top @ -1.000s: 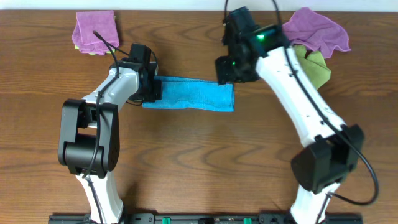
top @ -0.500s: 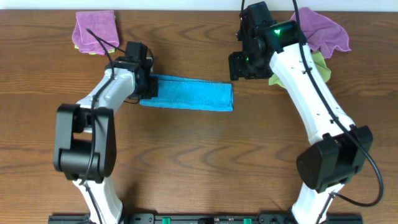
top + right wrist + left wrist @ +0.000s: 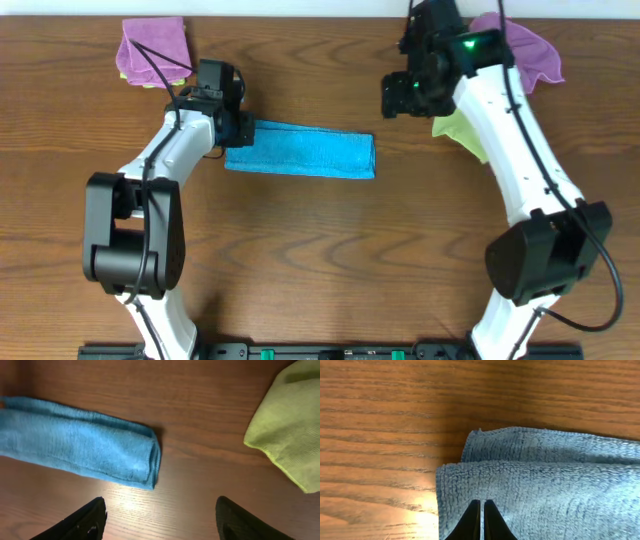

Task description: Fold the cloth

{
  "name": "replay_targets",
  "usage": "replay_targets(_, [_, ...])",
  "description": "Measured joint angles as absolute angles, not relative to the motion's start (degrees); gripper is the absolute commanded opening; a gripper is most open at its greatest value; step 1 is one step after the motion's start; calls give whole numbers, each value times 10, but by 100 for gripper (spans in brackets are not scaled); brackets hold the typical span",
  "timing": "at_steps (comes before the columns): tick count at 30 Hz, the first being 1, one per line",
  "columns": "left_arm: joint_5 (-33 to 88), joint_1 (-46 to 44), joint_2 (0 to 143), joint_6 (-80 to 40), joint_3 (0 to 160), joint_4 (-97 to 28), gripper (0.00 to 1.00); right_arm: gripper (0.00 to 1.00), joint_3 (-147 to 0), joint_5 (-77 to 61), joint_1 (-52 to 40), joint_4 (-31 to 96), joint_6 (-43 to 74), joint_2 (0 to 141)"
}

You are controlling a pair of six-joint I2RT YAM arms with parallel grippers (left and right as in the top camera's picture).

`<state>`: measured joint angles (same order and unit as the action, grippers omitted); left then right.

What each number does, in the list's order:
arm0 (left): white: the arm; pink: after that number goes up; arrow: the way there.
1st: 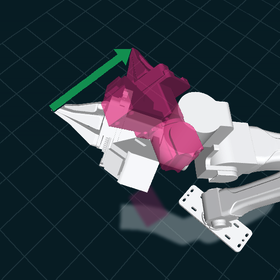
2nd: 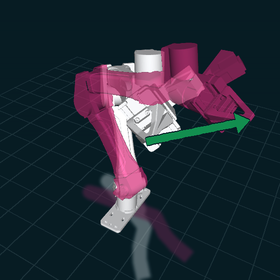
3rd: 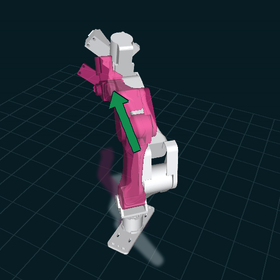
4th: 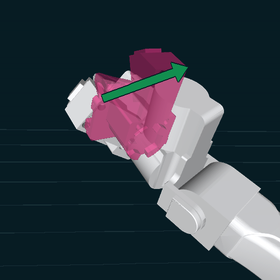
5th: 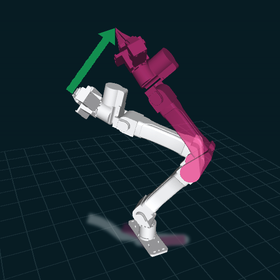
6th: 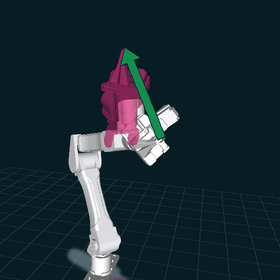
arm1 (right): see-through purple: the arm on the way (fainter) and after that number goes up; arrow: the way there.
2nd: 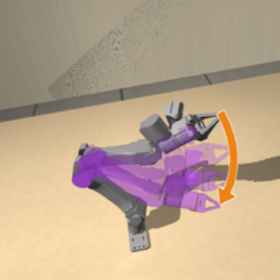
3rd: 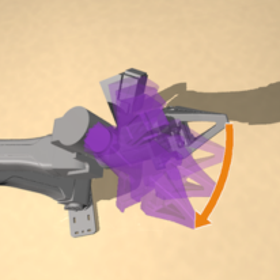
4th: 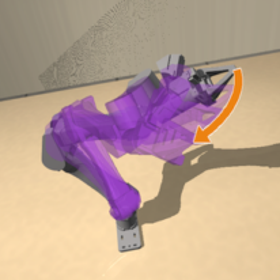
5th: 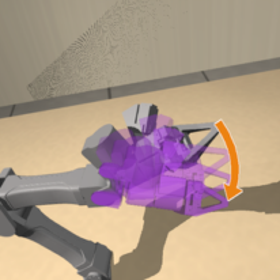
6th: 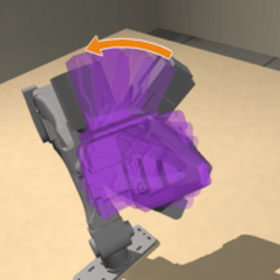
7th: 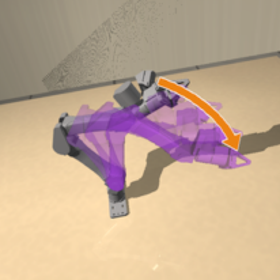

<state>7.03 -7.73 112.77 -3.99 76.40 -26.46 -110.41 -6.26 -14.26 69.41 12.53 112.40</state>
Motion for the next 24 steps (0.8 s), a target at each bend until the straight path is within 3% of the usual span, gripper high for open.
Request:
replay_targets(11, [70, -77, 1155, -40, 764, -237, 6, 80, -1061, -141, -102, 634, 94, 1124])
replay_targets(16, [70, -78, 1170, -40, 764, -231, 6, 86, -979, -182, -100, 600, 76, 1124])
replay_targets(24, [71, -78, 1173, -40, 764, -230, 5, 88, -837, -316, -57, 496, 62, 1125])
